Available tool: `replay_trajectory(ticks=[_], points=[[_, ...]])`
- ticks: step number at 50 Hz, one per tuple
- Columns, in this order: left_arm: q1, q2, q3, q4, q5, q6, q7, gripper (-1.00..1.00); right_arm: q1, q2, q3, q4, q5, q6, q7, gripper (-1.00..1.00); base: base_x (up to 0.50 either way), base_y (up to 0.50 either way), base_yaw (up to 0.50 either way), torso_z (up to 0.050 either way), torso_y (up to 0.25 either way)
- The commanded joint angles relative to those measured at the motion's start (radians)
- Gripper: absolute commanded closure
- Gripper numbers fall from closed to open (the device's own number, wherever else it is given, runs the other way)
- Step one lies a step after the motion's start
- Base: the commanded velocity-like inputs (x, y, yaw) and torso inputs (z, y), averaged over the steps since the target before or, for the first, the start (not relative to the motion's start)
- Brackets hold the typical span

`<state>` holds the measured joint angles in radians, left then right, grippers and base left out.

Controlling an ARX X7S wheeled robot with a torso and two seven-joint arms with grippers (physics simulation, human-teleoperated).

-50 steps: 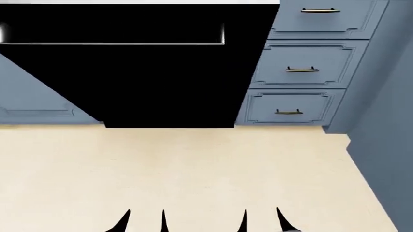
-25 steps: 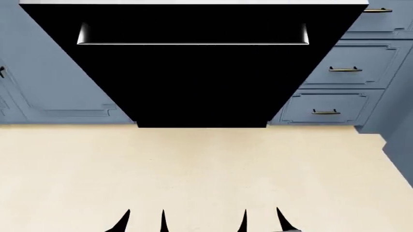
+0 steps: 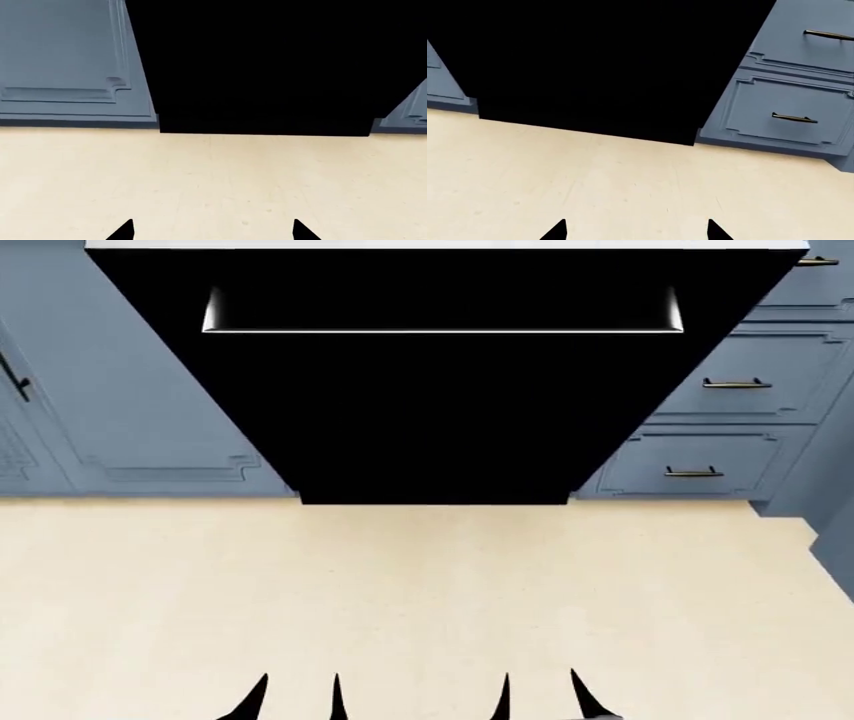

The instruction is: Close the dishwasher door

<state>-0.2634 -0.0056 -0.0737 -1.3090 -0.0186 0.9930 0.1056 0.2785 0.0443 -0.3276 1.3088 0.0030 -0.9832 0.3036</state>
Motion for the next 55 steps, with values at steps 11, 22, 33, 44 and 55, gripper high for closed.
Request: replay_trajectory(ticks=[11,22,33,44,55], points=[[-0.001,0.001,0.002,0.0,0.0,0.0,0.0,-1.0,-0.001,0.0,0.009,0.0,0.0,-0.012,-0.004,-1.0,0.21,0.0,0.0,0.0,0.0],[-0.001,0.001,0.002,0.0,0.001,0.0,-0.001,-1.0,-0.001,0.0,0.008,0.0,-0.001,-0.013,-0.002,-1.0,0.25,0.0,0.0,0.0,0.0],[-0.002,0.001,0.007,0.0,0.001,-0.002,-0.005,-1.0,0.0,0.001,0.009,0.0,0.0,-0.012,-0.003,-1.0,0.25,0.0,0.0,0.0,0.0],[-0.002,0.001,0.007,0.0,0.001,-0.002,-0.006,-1.0,-0.001,0.0,0.01,0.0,-0.001,-0.013,-0.002,-1.0,0.25,0.0,0.0,0.0,0.0],[-0.002,0.001,0.007,0.0,0.001,-0.002,-0.006,-1.0,-0.001,0.001,0.011,0.0,0.0,-0.013,-0.004,-1.0,0.25,0.0,0.0,0.0,0.0]])
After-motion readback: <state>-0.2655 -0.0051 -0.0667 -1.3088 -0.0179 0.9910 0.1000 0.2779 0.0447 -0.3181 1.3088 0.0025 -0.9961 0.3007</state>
